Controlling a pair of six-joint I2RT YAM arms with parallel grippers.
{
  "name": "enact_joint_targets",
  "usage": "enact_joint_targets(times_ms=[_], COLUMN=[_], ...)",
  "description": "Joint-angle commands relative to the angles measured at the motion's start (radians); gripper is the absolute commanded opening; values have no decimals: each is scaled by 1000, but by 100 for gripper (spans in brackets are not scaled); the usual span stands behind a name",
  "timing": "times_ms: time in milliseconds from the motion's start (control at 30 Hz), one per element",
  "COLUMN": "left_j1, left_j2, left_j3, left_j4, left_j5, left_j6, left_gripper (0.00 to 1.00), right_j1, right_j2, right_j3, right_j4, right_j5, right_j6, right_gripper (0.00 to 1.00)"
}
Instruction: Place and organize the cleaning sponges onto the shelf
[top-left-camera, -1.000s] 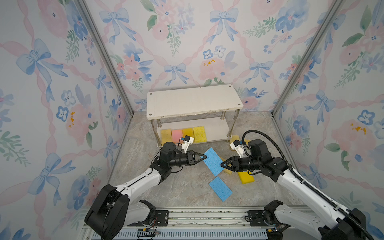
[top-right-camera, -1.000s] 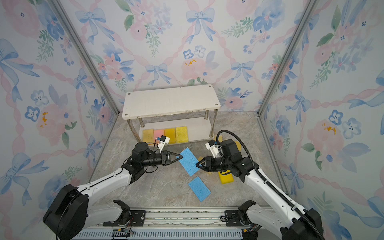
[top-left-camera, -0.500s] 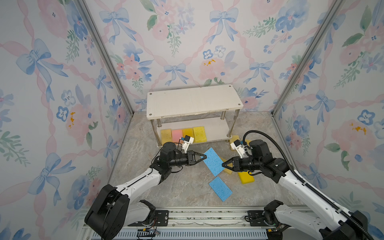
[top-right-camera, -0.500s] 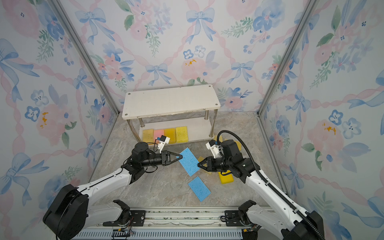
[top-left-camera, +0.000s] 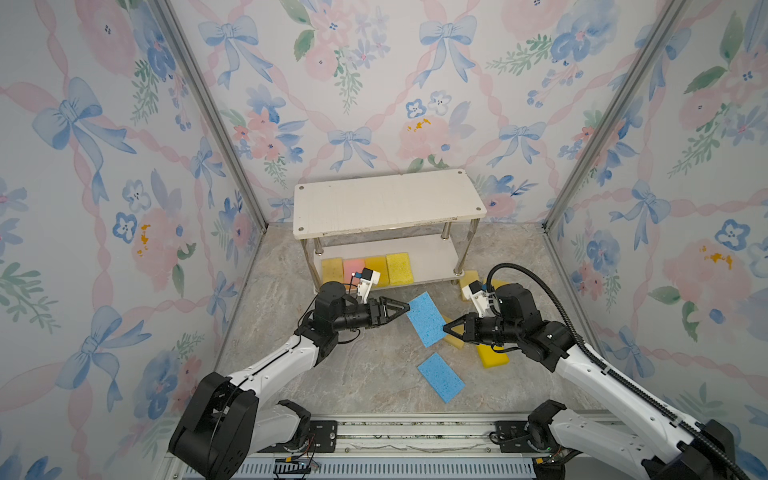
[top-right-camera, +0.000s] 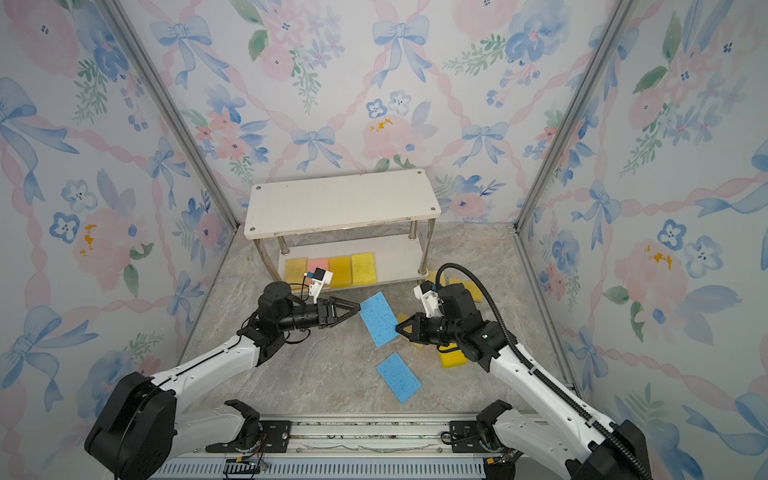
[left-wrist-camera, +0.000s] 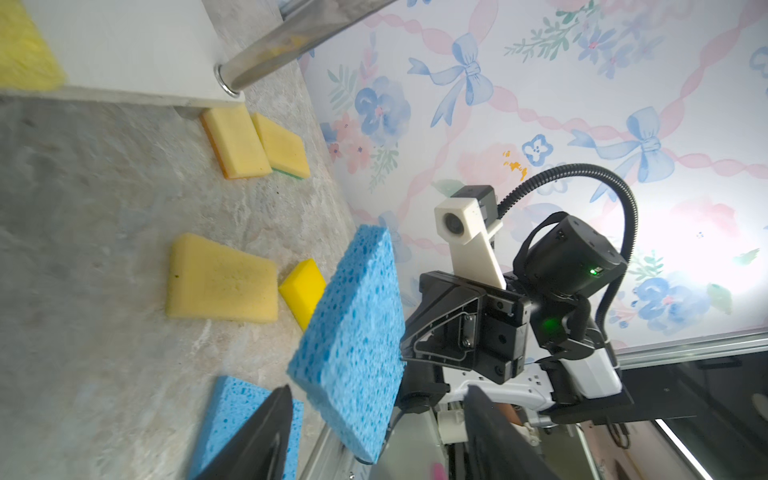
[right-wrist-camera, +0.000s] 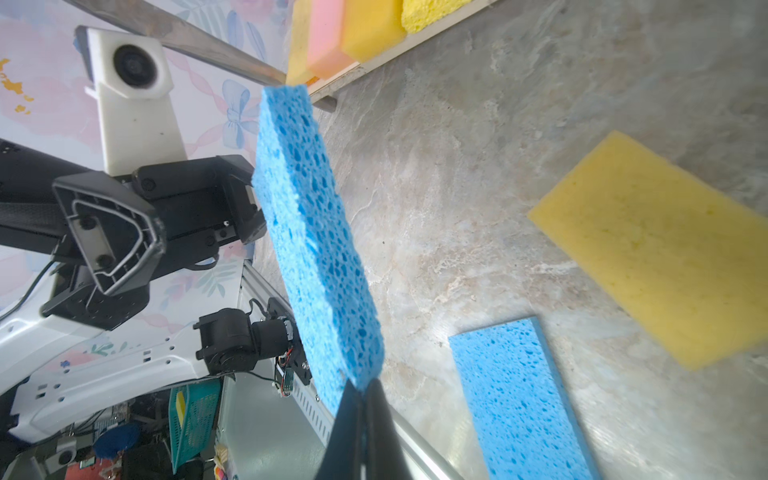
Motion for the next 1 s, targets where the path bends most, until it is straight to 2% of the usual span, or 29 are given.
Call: enact_joint_targets(times_ms=[0,100,233,433,533,700,967], left_j1=[37,51,97,161,201,252,269], left_j2=[-79,-157,-274,-424,-479,-498,-499], left_j3=[29,63,-1,-88,-115,-150,-157], left_j4=[-207,-413,-450,-526,-560,-571,-571], left_j5=[-90,-238,-299,-380,-392,-354,-349], left_j6=[135,255,248,264,280,298,302], left_gripper=[83,86,88,88,89,90,92], right_j1=[51,103,132,131,126,111,59], right_j2=[-7,25,97,225,291,412,512], right_j3=[-5,43,111,202,239,312,334], right_j4=[82,67,110,190,232,267,317], right_j5=[210,394,560,730,765,759,740], right_j6=[101,109,104,57,20,-59,-93], right_gripper=[0,0,0,0,0,0,0])
